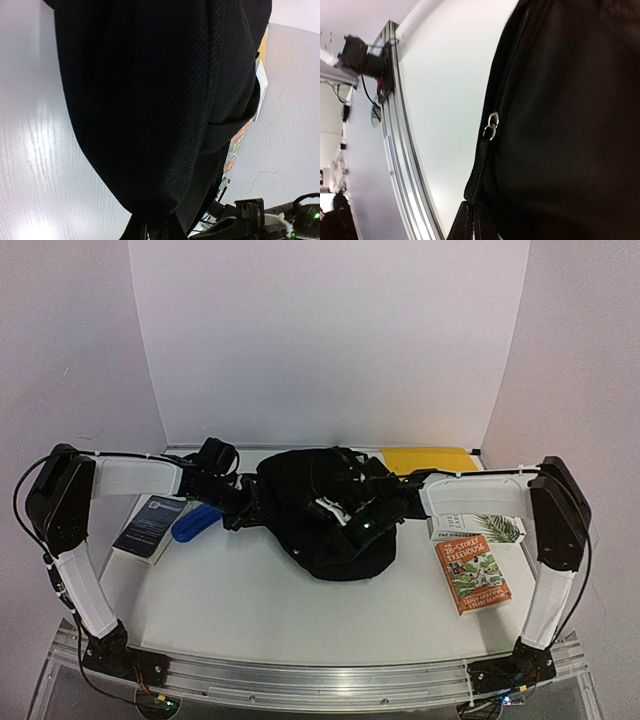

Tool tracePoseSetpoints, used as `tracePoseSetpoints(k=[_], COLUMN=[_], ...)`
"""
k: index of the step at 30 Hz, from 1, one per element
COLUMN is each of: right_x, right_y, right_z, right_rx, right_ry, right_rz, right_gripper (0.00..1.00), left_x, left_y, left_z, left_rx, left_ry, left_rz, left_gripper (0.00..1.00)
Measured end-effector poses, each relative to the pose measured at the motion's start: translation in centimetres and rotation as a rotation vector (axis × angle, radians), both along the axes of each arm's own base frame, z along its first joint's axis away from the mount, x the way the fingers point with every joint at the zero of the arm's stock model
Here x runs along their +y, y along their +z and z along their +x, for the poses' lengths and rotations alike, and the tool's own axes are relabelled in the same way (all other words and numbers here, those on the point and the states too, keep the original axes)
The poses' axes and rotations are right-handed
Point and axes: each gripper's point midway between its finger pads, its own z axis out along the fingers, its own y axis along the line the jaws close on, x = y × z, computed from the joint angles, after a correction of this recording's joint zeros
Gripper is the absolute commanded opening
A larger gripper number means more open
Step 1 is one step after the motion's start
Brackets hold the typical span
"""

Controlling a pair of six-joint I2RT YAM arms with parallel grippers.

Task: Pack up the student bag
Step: Unzip the student bag at the center of the board.

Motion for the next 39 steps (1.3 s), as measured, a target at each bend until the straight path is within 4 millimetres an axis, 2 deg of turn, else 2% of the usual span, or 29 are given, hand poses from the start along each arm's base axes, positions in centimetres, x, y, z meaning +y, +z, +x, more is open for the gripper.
tracePoseSetpoints(k=[4, 5, 7, 10, 13, 16, 19, 23, 26, 29, 31, 35, 38, 39], right_x=[-2.5, -2.7, -2.7, -2.1, -0.3, 1.0, 1.7, 2.2, 2.7, 3.0, 3.0, 3.0, 2.3, 1.8], right_y=[0.0, 0.0, 0.1, 0.4, 1.2, 1.8, 2.0, 2.1, 2.4, 2.3, 2.3, 2.0, 1.0, 0.5], right_z=[-1.7, -1.8, -1.7, -1.2, 0.1, 1.1, 1.5, 1.9, 2.3, 2.4, 2.3, 2.3, 1.8, 1.7], right_rx=[-0.03, -0.037, -0.046, -0.036, -0.041, -0.04, -0.03, -0.012, -0.003, 0.007, 0.012, 0.013, 0.025, 0.033], right_ry=[0.036, 0.04, 0.043, 0.043, 0.042, 0.037, 0.032, 0.015, 0.001, -0.006, -0.008, -0.01, -0.014, -0.017], right_rz=[-0.051, -0.054, -0.054, -0.059, -0.031, -0.005, 0.007, 0.011, 0.019, 0.021, 0.019, 0.018, 0.0, -0.01], right_gripper=[0.0, 0.0, 0.0, 0.0, 0.0, 0.0, 0.0, 0.0, 0.0, 0.0, 0.0, 0.0, 0.0, 0.0], left_x=[1.3, 1.4, 1.4, 1.0, 0.5, 0.3, 0.4, -0.4, -1.4, -2.6, -3.4, -4.3, -4.3, -4.2], left_y=[0.4, 0.5, 0.7, 0.7, 0.8, 0.7, 0.3, -0.3, -1.0, -1.1, -1.3, -1.6, -1.6, -1.7], left_z=[1.3, 1.6, 1.8, 1.6, 1.2, -0.2, -2.8, -5.9, -7.7, -8.0, -7.6, -6.5, -6.4, -6.3], left_rx=[-0.007, -0.006, -0.012, -0.019, -0.029, -0.026, 0.0, 0.023, 0.047, 0.044, 0.041, 0.035, 0.027, 0.024], left_ry=[0.028, 0.028, 0.023, 0.001, -0.012, -0.022, -0.036, -0.067, -0.093, -0.115, -0.123, -0.131, -0.135, -0.136], left_rz=[0.011, 0.012, 0.011, 0.01, 0.002, -0.006, -0.002, -0.002, 0.003, -0.005, -0.005, -0.003, 0.005, 0.011], left_gripper=[0.01, 0.05, 0.17, 0.45, 0.59, 0.64, 0.67, 0.69, 0.68, 0.61, 0.49, 0.15, 0.0, 0.0])
